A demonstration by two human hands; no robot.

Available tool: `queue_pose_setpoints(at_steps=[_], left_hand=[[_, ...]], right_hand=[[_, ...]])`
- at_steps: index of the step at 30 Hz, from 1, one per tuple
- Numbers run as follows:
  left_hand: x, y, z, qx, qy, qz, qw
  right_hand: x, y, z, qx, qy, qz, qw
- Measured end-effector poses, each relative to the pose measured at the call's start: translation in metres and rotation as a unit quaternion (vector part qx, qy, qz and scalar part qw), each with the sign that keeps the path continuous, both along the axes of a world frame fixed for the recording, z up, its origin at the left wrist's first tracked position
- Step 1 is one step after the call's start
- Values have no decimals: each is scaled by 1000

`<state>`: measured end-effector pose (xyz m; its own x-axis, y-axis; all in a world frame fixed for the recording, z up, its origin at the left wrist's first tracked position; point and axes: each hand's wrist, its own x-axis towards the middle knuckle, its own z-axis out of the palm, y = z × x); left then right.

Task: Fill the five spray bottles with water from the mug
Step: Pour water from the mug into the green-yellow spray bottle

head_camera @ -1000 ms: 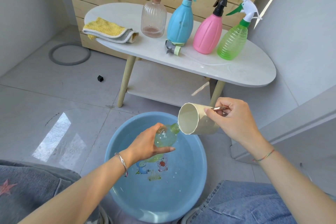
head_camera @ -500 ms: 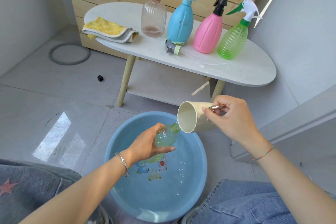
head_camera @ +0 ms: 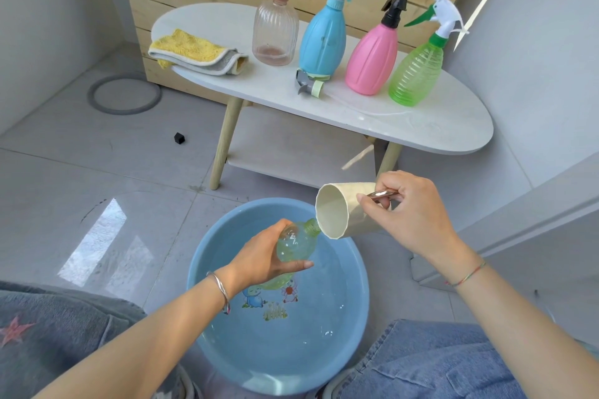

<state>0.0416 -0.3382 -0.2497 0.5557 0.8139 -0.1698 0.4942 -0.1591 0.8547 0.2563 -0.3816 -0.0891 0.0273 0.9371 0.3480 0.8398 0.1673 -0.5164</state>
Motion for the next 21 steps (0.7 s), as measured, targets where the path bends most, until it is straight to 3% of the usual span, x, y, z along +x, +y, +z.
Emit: queue_pose_setpoints(at_steps=[21], left_hand=[[1, 1, -3, 14, -3, 7, 1000]], right_hand=[[0, 4, -6, 81, -102, 69, 989]])
